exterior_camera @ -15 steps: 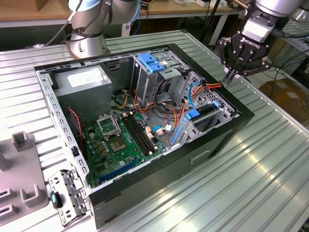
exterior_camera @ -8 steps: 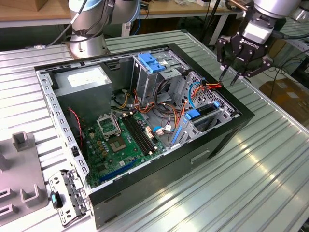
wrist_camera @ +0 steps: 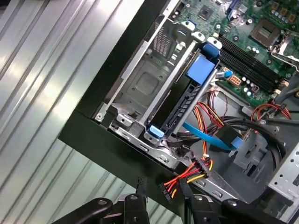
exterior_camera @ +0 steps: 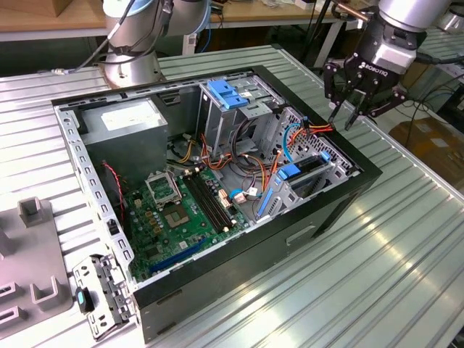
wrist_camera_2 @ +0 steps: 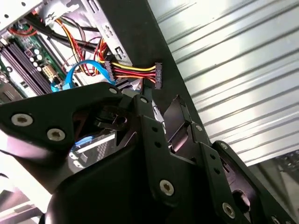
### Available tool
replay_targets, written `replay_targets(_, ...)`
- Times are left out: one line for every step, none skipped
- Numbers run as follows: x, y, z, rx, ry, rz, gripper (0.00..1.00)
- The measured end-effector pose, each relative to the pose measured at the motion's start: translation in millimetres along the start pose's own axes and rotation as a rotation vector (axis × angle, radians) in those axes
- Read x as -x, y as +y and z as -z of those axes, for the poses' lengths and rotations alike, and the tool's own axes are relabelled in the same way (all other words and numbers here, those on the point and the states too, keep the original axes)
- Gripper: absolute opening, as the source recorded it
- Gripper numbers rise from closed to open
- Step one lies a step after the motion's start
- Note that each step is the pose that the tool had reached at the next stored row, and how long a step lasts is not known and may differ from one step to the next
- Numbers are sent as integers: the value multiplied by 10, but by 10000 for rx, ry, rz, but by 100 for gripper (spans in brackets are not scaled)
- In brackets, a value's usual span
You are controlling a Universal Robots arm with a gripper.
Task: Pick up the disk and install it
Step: 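Insert the first disk wire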
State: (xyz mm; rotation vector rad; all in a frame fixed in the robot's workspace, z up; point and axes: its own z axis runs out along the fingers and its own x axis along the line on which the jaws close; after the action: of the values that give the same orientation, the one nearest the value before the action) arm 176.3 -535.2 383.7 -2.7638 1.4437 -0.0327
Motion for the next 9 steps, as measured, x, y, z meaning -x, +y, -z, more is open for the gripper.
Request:
replay_targets(0,0,-12,-1,-5,207,39)
replay_targets(0,1,-24,-2,-10,419,39)
replay_targets(0,1,-42,-3,-18,733,39)
replay_targets(0,-1,-54,-4,-24,968,39)
replay_targets(-1,-1,-65,-6,-31,1200,39)
replay_targets(-1,-1,-77,-9,-41,1524,39)
replay_targets(-1,-1,-90,-12,-51,1862,39)
replay_targets(-1,0,-98,-13,-57,2057,39)
replay_targets(-1,0,-104,-14,-62,2232,39)
